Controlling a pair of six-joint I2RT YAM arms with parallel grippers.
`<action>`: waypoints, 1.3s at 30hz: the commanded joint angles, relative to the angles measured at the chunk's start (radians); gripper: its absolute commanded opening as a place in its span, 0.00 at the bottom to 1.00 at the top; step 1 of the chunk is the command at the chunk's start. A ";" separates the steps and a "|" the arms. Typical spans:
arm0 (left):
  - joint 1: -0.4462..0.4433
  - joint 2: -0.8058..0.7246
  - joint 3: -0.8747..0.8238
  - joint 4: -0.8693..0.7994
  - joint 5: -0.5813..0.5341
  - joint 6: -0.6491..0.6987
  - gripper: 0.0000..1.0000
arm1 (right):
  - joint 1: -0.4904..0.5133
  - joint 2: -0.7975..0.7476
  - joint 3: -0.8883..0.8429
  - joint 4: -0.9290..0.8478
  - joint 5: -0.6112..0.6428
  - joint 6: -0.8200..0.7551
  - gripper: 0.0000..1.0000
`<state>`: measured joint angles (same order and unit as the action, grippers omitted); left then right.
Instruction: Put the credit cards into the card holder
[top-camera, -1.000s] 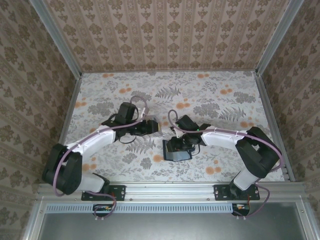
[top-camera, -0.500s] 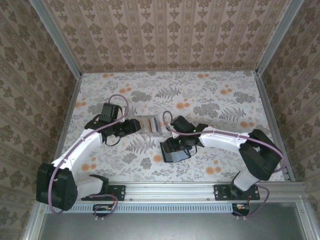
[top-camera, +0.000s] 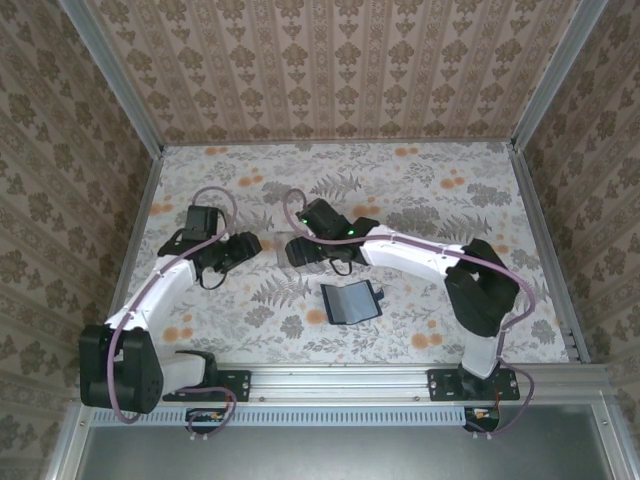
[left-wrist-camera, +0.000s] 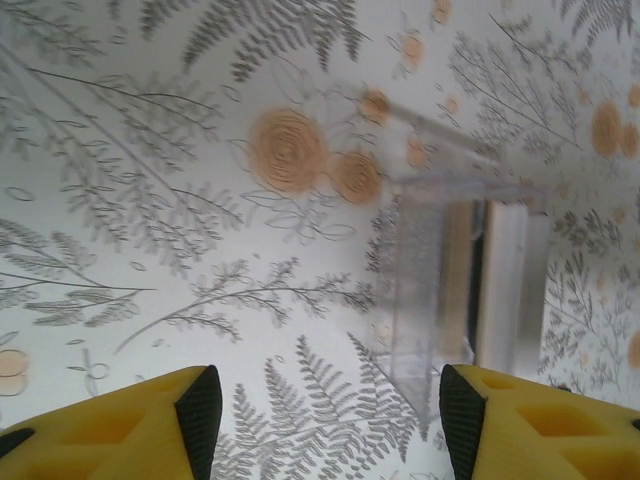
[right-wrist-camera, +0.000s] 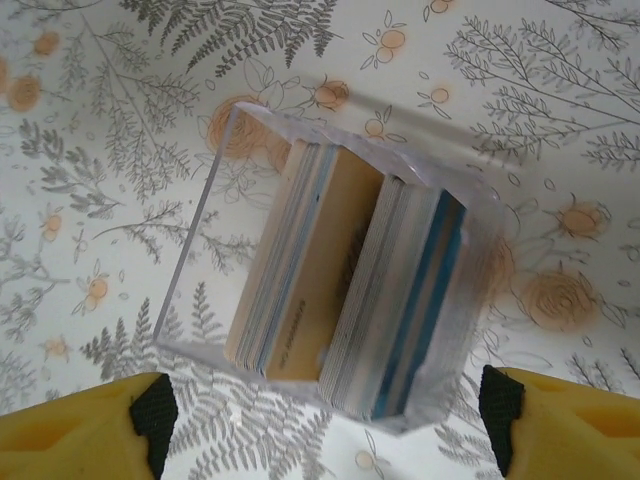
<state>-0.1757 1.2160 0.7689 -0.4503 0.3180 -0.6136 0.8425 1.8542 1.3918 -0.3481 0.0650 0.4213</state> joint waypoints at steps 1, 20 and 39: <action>0.037 -0.024 -0.027 0.028 0.044 -0.029 0.63 | 0.037 0.061 0.086 -0.077 0.161 -0.001 0.84; 0.058 0.025 -0.037 0.079 0.044 0.000 0.63 | 0.095 0.207 0.259 -0.241 0.600 -0.030 0.84; 0.039 0.052 -0.060 0.107 0.056 0.003 0.63 | 0.092 0.180 0.285 -0.294 0.524 -0.089 0.25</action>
<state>-0.1261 1.2636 0.7124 -0.3576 0.3626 -0.6201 0.9398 2.0777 1.6554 -0.5953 0.5915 0.3473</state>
